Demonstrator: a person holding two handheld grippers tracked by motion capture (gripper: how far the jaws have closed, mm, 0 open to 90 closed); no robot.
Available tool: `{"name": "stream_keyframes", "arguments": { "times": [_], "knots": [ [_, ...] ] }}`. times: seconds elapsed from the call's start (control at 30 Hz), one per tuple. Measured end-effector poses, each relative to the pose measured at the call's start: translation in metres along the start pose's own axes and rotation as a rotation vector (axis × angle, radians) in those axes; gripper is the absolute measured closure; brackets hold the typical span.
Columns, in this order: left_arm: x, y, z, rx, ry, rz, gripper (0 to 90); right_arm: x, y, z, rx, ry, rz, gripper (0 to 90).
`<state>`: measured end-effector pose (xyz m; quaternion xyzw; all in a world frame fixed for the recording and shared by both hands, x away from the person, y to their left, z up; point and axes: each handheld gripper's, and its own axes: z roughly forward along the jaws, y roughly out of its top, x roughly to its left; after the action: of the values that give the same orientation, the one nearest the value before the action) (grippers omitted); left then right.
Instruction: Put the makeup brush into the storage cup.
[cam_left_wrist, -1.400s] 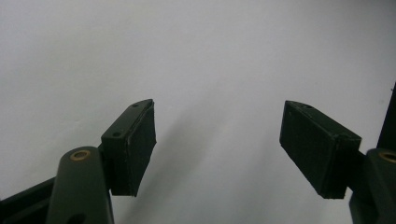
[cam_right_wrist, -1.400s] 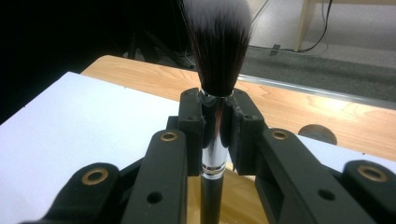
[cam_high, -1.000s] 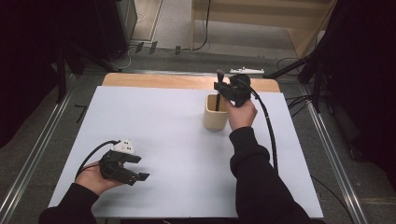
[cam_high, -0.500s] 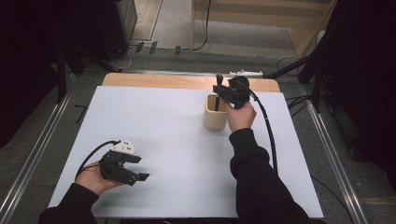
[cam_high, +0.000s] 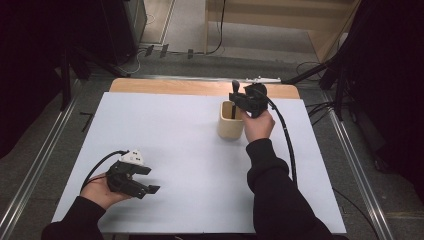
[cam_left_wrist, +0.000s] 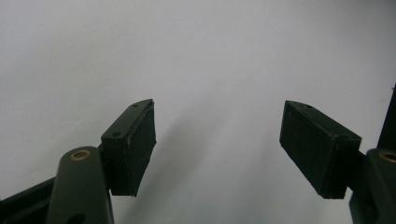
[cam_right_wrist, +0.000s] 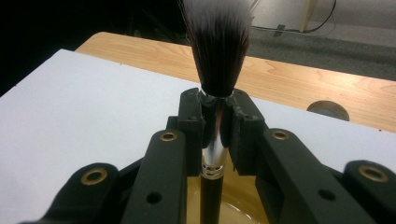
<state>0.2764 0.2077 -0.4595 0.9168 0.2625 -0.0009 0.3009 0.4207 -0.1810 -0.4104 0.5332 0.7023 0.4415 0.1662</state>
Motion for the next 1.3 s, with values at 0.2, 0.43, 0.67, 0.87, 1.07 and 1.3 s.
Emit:
{"name": "stream_keyframes", "arguments": {
  "times": [0.2, 0.43, 0.67, 0.87, 1.07, 1.3],
  "knots": [
    [0.000, 0.000, 0.000, 0.001, -0.002, 0.000, 27.6, 0.000, -0.001, 0.001, 0.002, 0.003, 0.002, 78.2],
    [0.000, 0.000, 0.000, 0.003, -0.003, 0.003, 27.6, -0.001, 0.000, 0.001, -0.005, 0.017, 0.012, 65.4],
    [0.001, -0.001, -0.001, 0.002, 0.000, -0.003, 27.6, -0.005, 0.000, -0.005, -0.024, 0.041, 0.021, 24.2],
    [0.001, -0.001, -0.001, -0.003, 0.002, -0.006, 27.6, -0.008, 0.000, -0.009, -0.002, 0.070, 0.013, 18.8],
    [0.001, -0.001, -0.001, -0.001, 0.004, -0.004, 27.6, -0.007, 0.000, -0.013, 0.025, 0.084, -0.004, 15.7],
    [0.001, -0.001, -0.001, -0.001, 0.000, -0.003, 27.6, -0.004, -0.002, -0.014, 0.070, 0.082, -0.030, 14.7]
  ]
}}
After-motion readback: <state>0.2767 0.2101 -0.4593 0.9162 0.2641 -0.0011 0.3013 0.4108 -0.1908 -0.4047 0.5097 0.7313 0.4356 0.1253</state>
